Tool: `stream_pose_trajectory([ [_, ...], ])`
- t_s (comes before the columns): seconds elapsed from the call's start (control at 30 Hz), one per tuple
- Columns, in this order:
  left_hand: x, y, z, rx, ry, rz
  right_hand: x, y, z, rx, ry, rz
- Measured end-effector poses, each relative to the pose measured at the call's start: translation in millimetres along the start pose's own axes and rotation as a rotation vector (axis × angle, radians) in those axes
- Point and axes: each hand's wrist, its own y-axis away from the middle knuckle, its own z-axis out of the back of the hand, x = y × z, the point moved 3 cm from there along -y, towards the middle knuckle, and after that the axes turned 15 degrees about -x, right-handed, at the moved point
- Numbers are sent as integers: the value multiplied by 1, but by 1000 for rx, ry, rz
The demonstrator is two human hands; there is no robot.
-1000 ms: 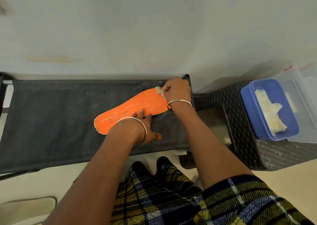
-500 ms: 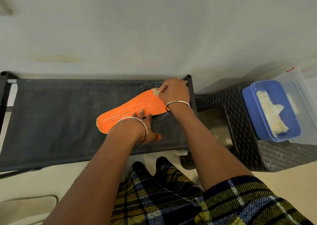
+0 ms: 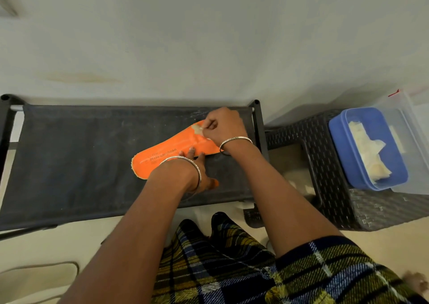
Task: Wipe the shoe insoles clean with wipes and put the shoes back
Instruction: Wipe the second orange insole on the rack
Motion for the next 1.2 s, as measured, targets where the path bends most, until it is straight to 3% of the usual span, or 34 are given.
stream_pose_trajectory([
  [0.07,0,0,0,2,9,4,2,-1,-2,12,46,16],
  [0.23,3,1,2,14,22,-9,-26,-14,17,-233,254,-222],
  [0.5,0,-1,0,4,0,4,2,-1,-3,8,97,29],
  [0.7,5,1,3,21,10,-5,-19,-11,16,-212,208,-180],
  [0.93,1,2,3,21,12,15,5,-2,-3,16,46,2],
  [1.1,2,3,4,31,11,0,-15,-9,13,-242,237,-200],
  [1.2,2,4,5,33,15,2,-19,-10,12,-202,152,-221],
])
